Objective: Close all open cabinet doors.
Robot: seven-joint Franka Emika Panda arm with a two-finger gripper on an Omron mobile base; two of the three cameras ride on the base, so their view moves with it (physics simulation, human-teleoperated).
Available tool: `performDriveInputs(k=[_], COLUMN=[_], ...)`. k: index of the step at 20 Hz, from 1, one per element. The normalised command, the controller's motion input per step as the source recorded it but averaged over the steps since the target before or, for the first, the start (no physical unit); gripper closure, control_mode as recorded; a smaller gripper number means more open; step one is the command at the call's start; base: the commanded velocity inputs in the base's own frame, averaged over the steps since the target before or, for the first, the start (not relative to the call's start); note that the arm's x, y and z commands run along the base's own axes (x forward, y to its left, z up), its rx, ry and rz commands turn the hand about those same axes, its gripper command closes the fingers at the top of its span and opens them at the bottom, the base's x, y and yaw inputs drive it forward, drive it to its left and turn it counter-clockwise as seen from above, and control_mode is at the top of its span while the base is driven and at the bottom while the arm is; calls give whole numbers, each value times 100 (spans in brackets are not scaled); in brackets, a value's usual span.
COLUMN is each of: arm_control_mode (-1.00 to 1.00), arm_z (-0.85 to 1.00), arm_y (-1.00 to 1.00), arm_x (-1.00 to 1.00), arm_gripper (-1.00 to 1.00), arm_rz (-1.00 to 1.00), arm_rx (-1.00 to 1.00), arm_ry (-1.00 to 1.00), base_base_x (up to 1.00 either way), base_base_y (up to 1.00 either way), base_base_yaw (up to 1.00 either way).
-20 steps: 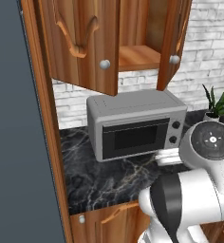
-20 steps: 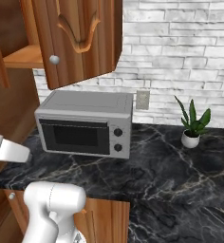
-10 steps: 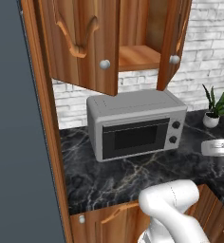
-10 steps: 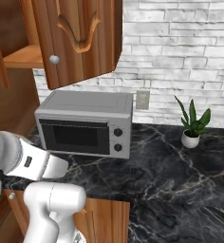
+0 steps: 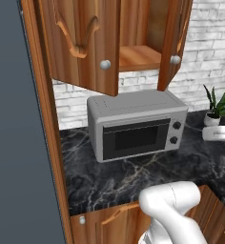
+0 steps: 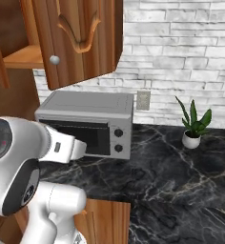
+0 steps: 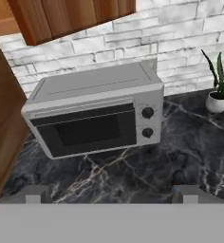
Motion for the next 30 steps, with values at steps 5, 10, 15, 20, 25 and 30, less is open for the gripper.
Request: performDriveInputs(k=[5, 10, 15, 20, 25, 30], arm_control_mode=[-100, -100, -100, -100, -100, -100], arm_z=[17, 22, 34, 34, 30, 32], arm_y=[-13, -7, -3, -2, 1, 12], arm_x=[15, 34, 51, 47, 47, 38], arm_gripper=[-100, -100, -100, -100, -100, -100], arm_rz=[30, 27, 26, 19, 8, 3], arm_rx=[0, 0, 3, 1, 0, -1], arm_ry=[-49, -40, -30, -27, -24, -16], base_base_x=[0, 0, 0, 0, 0, 0], base_base_y=[0, 0, 0, 0, 0, 0], base_base_yaw=[0, 0, 0, 0, 0, 0])
